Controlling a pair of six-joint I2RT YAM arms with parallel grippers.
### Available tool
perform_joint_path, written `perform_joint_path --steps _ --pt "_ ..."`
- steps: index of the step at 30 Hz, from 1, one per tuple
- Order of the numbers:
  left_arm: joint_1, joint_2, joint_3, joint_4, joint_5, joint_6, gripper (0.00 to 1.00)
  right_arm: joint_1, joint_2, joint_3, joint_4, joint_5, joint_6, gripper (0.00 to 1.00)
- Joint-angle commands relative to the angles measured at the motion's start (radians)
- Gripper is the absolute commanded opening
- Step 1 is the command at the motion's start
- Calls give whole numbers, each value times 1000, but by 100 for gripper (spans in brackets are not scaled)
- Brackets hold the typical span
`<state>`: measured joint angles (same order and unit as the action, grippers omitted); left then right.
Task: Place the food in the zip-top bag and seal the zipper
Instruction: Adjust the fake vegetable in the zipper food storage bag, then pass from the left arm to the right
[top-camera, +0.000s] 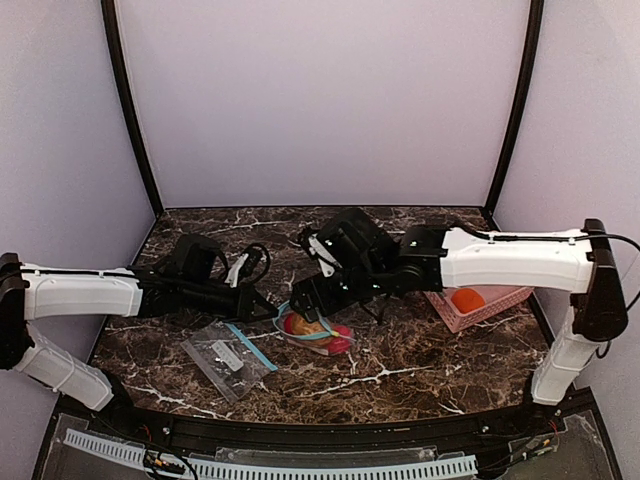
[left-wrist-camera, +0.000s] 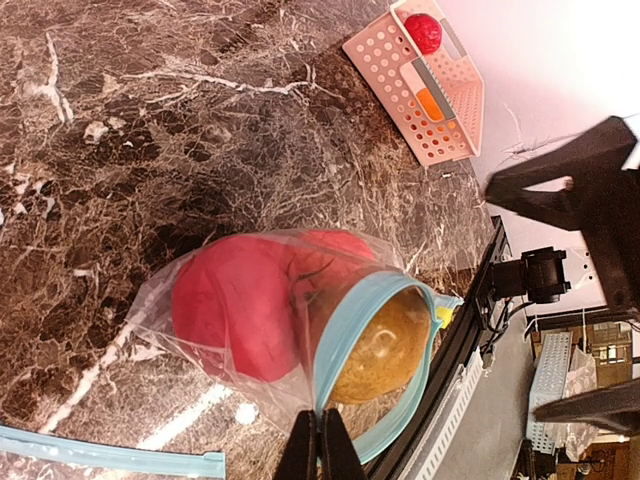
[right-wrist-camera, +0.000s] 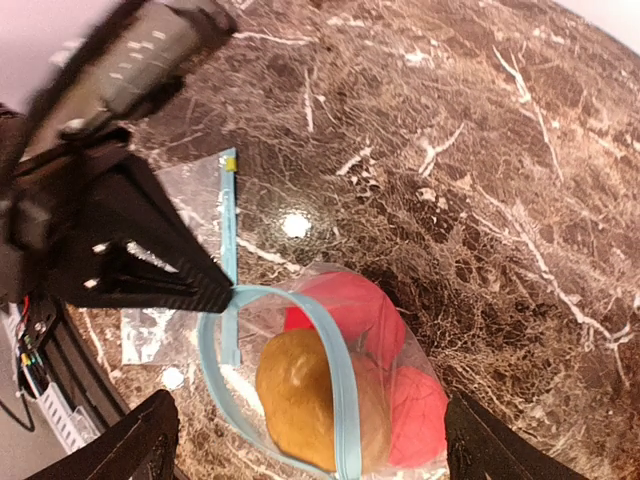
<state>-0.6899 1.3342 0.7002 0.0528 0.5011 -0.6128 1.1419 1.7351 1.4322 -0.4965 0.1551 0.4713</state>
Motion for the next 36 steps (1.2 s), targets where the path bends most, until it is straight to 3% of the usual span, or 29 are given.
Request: perform_joint_path --steps 1,6,12,29,36 --pt "2 5 26 -28 16 13 1 8 -168 -174 141 -77 -123 90" --pt "1 19 35 -26 19 12 1 8 -324 -452 323 -103 -200 85" --pt "1 22 46 -44 13 19 1 8 -380 -608 479 -87 -275 71" --pt "1 23 59 -83 -5 24 1 8 -235 -596 523 -51 -377 41" --pt "1 16 60 -104 -18 34 1 12 -221 -589 528 -31 -386 8"
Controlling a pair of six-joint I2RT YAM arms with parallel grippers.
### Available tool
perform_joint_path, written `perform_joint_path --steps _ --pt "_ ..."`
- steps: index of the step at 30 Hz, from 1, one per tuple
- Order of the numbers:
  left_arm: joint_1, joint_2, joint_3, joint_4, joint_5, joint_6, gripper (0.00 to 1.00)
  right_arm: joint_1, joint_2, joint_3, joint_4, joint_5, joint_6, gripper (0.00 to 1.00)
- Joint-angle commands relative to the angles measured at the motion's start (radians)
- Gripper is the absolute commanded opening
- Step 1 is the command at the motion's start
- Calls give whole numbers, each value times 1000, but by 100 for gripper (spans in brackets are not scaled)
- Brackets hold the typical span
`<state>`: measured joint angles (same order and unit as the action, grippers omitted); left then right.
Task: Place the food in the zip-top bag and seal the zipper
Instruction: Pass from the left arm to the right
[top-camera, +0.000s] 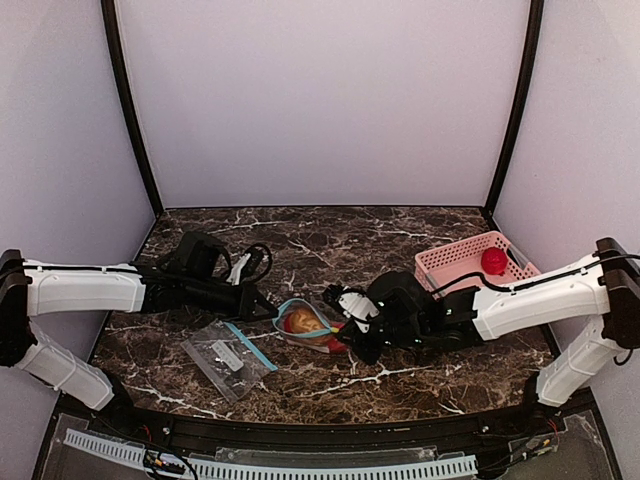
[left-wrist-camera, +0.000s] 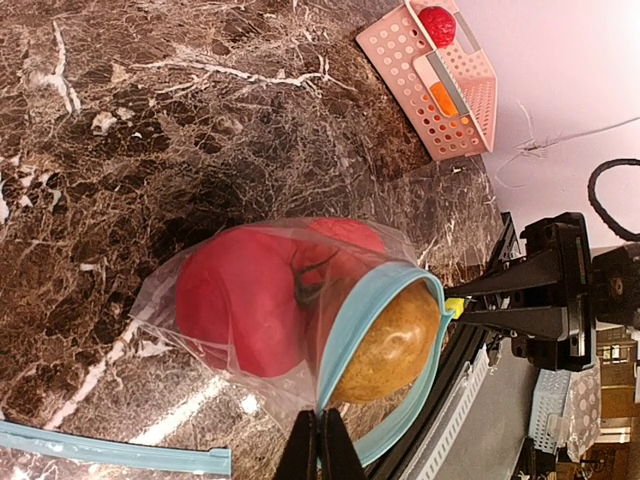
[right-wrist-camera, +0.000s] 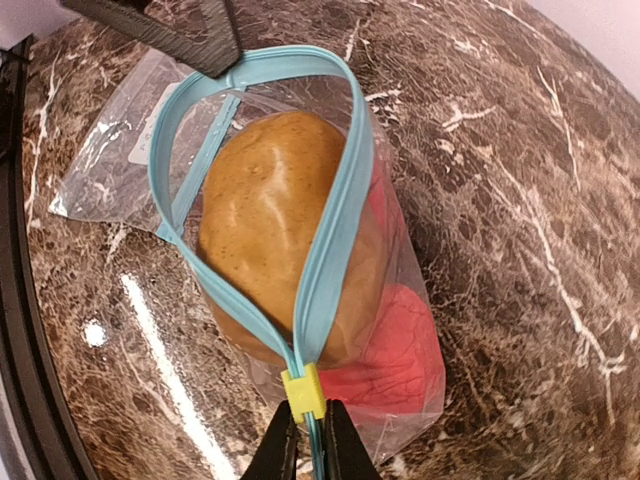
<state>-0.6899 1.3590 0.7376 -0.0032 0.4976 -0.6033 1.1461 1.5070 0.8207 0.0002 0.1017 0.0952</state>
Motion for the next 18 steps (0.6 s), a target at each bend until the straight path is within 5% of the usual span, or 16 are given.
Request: perform_joint_path --steps 1,5,10,14,18 --pt "1 -13 23 -53 -17 31 1 9 5 22 33 23 -12 3" --pt "1 -48 18 -79 -30 79 11 11 -11 14 41 16 -14 0" --pt "0 -160 38 -144 -146 237 62 12 -55 -37 88 -24 -16 0" --pt "-13 -220 93 -179 -188 432 72 12 -82 -69 118 -64 -19 0" --pt "-78 -258 76 -39 -100 635 72 10 -107 -96 145 -75 -13 0"
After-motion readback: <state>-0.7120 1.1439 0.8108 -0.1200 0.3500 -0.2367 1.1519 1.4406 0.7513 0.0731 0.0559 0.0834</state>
